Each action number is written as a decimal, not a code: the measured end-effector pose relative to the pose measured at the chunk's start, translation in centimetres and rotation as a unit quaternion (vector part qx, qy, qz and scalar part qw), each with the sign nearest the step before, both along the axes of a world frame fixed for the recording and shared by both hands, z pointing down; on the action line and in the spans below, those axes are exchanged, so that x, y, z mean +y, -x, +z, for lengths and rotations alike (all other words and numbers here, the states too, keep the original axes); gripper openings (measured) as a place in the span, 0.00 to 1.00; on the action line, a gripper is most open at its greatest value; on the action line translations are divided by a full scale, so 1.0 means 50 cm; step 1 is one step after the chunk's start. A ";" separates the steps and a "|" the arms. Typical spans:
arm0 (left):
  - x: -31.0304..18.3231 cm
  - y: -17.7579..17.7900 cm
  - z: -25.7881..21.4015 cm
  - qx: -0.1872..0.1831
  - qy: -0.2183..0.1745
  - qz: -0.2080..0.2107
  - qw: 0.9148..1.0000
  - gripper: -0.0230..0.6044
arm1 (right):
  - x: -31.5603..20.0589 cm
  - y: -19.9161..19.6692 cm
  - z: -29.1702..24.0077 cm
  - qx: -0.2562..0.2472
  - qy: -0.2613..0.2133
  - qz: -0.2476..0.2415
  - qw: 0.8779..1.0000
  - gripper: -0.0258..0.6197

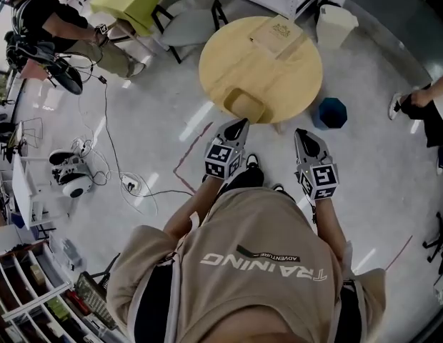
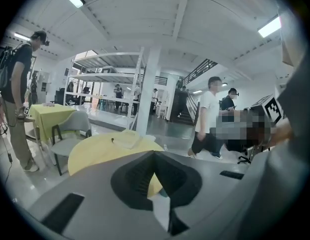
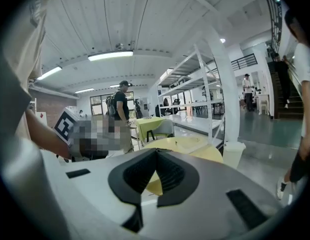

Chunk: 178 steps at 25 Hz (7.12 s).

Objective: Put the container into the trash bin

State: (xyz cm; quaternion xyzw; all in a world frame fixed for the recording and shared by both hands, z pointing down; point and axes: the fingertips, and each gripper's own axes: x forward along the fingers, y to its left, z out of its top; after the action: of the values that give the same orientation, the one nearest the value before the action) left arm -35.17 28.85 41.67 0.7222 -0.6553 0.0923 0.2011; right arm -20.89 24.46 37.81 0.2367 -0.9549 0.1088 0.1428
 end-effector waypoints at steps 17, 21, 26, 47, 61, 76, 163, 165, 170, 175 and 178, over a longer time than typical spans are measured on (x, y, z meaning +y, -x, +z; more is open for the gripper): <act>-0.110 0.012 0.138 0.009 0.071 0.090 0.993 0.05 | -0.083 0.069 0.106 0.032 0.037 0.055 0.997 0.04; -0.124 0.007 0.174 0.007 0.105 0.076 0.992 0.05 | -0.102 0.067 0.121 0.038 0.033 0.039 0.998 0.04; -0.133 0.003 0.248 0.010 0.157 0.059 0.986 0.06 | -0.118 0.060 0.151 0.061 0.027 0.013 0.998 0.04; -0.165 -0.016 0.480 -0.034 0.320 0.079 0.944 0.15 | -0.198 -0.010 0.242 0.066 0.082 0.042 0.994 0.04; -0.187 -0.017 0.406 -0.068 0.273 0.087 0.956 0.07 | -0.179 -0.033 0.228 0.076 0.077 0.047 0.993 0.04; -0.207 -0.038 0.214 -0.023 0.188 0.123 0.974 0.07 | -0.150 -0.028 0.123 0.067 0.026 0.087 0.994 0.04; -0.831 -0.662 0.172 -0.017 0.147 0.325 0.934 0.07 | -0.672 -0.620 0.146 0.085 0.048 0.270 0.958 0.04; -0.845 -0.673 0.197 -0.013 0.163 0.325 0.932 0.07 | -0.683 -0.627 0.161 0.091 0.056 0.264 0.959 0.04; -0.886 -0.705 0.276 -0.021 0.201 0.322 0.925 0.07 | -0.723 -0.657 0.224 0.100 0.085 0.250 0.959 0.04; -0.925 -0.748 0.371 -0.017 0.230 0.313 0.921 0.07 | -0.763 -0.696 0.310 0.105 0.117 0.228 0.961 0.04; -0.930 -0.773 0.439 -0.009 0.247 0.310 0.918 0.07 | -0.767 -0.715 0.371 0.116 0.138 0.216 0.960 0.04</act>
State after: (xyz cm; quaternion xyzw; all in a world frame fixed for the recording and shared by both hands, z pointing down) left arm 3.46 -17.65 63.61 0.8155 -0.3566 0.3158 0.3287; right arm 14.84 -13.89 56.34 0.4264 -0.8335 0.2402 0.2566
